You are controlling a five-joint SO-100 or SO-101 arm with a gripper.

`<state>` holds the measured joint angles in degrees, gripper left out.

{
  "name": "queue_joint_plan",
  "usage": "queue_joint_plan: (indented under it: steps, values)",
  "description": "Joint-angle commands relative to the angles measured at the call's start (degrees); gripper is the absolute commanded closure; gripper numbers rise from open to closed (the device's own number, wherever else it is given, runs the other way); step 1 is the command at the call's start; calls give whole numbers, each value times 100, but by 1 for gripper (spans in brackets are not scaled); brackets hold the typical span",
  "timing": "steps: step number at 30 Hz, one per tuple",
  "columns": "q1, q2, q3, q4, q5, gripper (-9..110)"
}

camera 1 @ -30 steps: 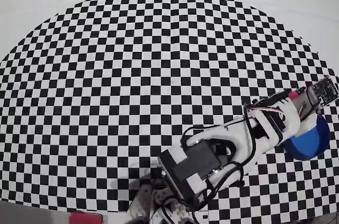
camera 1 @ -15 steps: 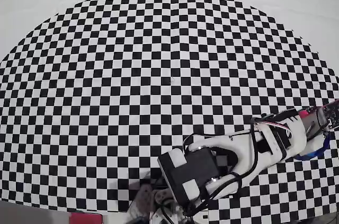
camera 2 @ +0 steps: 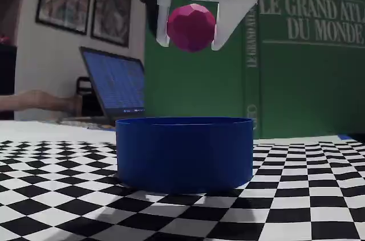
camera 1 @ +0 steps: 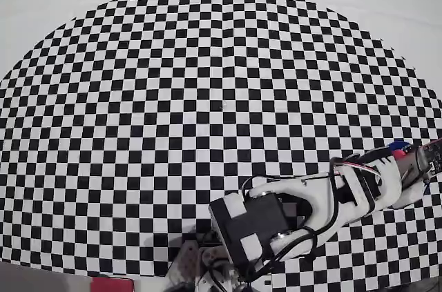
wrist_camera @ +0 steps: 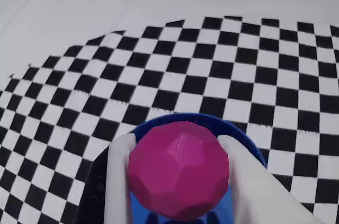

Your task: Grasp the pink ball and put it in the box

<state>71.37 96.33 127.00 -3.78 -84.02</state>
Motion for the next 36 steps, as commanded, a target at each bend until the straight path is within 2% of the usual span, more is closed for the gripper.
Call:
queue_joint_plan:
  steps: [1,36]
  values:
    - [18,-44,-62,-105,-44,102]
    - [-229,-1099,-650,-360,-404,102]
